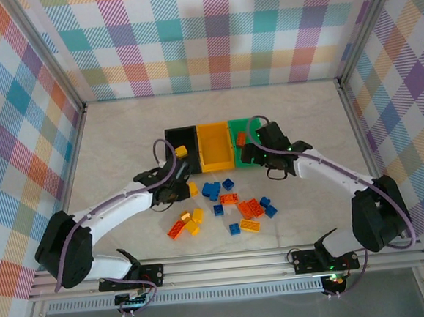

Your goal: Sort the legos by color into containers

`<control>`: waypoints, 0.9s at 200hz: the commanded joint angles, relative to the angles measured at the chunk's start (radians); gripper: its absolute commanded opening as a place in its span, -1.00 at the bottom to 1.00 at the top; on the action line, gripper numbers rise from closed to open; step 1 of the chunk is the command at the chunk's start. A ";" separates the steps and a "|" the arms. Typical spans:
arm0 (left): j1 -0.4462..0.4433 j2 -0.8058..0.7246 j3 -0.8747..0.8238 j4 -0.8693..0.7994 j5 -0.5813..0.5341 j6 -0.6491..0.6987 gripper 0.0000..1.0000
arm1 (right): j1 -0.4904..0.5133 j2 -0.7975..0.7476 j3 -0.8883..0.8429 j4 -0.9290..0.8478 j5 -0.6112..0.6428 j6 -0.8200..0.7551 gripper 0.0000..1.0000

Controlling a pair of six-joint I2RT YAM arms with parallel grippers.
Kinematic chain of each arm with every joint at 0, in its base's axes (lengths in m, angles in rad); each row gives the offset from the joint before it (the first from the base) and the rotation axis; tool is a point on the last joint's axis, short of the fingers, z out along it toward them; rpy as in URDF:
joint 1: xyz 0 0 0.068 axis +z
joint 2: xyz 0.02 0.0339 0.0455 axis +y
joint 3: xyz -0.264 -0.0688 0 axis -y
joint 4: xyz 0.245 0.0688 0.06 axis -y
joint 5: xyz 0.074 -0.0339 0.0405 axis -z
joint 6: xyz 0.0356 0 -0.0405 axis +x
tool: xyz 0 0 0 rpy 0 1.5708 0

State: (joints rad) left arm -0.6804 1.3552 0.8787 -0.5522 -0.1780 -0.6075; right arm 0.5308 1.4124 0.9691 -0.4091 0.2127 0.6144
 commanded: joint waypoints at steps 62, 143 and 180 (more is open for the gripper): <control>-0.031 0.451 0.611 -0.057 -0.039 0.160 -0.66 | -0.002 -0.106 -0.111 -0.030 -0.009 0.049 0.90; -0.024 0.669 0.878 -0.119 -0.087 0.202 -0.01 | -0.002 -0.148 -0.158 -0.051 -0.056 0.047 0.91; -0.030 0.564 0.816 -0.118 -0.056 0.190 0.37 | -0.004 -0.162 -0.155 -0.062 -0.059 0.041 0.92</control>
State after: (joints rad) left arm -0.7036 2.0315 1.7298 -0.6514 -0.2470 -0.4213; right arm 0.5308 1.2770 0.8169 -0.4484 0.1699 0.6510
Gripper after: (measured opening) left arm 0.650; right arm 0.957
